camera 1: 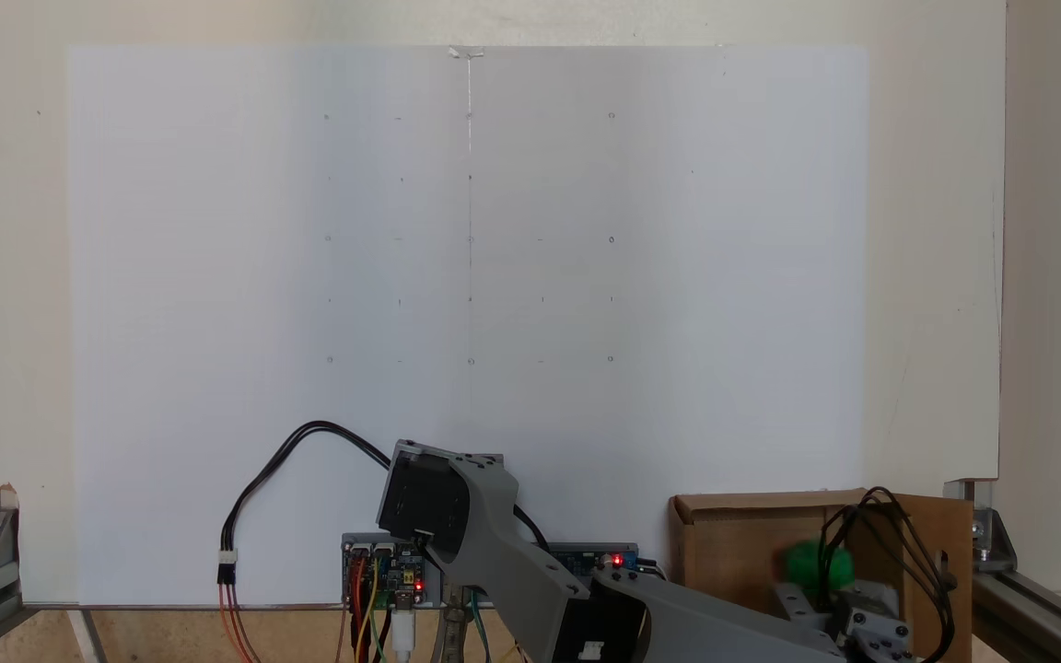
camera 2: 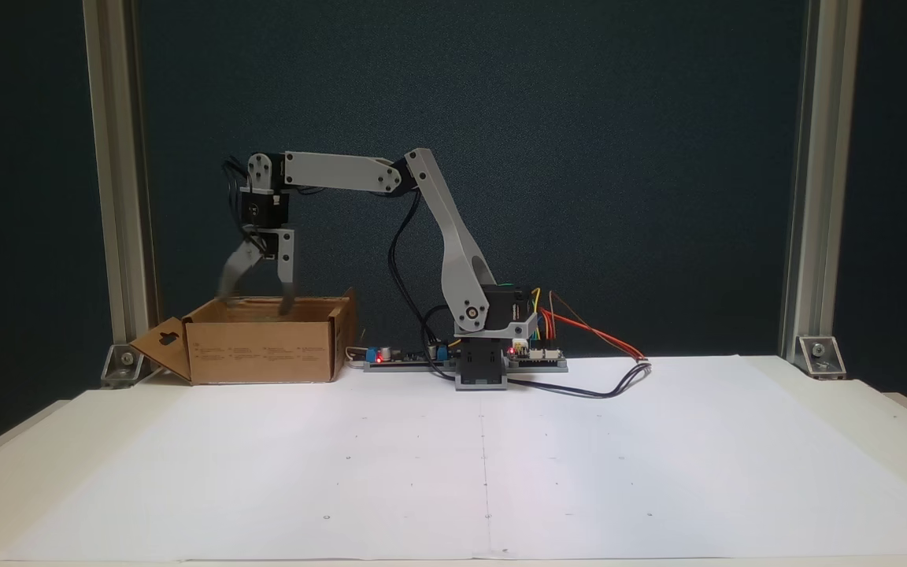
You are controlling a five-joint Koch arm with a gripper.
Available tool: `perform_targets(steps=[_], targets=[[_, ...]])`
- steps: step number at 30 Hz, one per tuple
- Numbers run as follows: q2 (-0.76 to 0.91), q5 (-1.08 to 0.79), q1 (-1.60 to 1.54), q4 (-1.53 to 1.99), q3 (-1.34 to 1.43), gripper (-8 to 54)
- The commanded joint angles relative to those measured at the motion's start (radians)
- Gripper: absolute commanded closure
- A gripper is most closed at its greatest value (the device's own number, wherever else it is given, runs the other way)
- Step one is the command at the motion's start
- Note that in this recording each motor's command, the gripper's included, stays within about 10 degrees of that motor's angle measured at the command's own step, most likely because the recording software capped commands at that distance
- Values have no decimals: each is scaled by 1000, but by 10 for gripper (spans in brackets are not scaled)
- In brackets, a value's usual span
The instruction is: Grasp a green dice and put it in the bin.
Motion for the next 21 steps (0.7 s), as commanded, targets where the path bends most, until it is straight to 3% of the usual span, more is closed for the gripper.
perform_targets(steps=[1, 10, 21], targets=[[15, -8, -23, -89, -61, 1], [287, 219, -509, -186, -61, 7], [362, 347, -1299, -189, -29, 6]])
